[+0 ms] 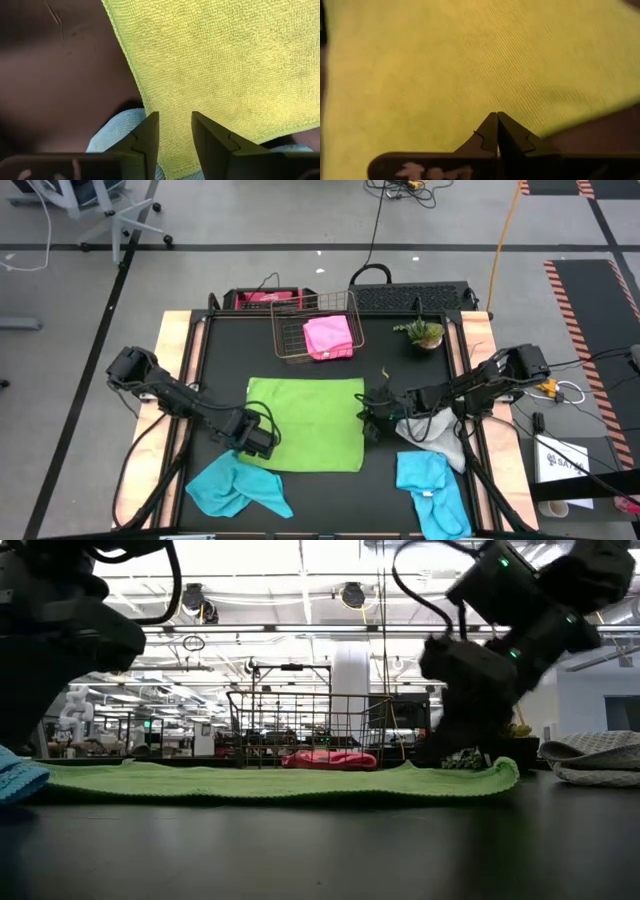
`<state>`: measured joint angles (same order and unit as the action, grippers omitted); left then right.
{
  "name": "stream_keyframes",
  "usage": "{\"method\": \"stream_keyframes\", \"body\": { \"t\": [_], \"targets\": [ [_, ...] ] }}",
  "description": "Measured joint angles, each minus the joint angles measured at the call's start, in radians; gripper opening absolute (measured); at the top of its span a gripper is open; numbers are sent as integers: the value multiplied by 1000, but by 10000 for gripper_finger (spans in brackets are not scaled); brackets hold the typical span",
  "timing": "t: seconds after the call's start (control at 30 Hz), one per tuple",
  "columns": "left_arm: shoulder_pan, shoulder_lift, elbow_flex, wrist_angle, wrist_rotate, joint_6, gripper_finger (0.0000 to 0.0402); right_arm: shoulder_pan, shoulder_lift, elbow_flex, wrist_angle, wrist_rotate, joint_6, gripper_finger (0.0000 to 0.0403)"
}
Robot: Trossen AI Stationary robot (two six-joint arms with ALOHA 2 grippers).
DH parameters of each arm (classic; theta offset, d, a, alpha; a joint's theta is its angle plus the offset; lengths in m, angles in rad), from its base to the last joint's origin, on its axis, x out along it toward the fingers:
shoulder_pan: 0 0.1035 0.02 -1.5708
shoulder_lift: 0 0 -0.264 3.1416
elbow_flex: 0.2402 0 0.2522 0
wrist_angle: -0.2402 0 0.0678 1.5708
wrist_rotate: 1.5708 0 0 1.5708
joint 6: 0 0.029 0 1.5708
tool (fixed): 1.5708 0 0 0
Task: Fold microfiber towels
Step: Fold the green microfiber cloth in quarters
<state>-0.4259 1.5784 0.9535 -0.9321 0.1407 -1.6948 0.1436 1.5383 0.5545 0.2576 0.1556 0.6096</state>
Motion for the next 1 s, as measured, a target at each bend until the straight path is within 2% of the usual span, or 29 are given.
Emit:
{"method": "stream_keyframes", "body": {
  "t": [0.33,0.57,1.0],
  "targets": [
    [3,-2,0,6,-40,13,118,-21,-4,-118,36,1,38,0],
    [29,-2,0,112,-120,45,118,-51,-17,-125,-6,-3,-25,0],
    [103,-3,0,142,-195,209,118,-118,-222,-128,-303,1,-72,0]
  ]
}}
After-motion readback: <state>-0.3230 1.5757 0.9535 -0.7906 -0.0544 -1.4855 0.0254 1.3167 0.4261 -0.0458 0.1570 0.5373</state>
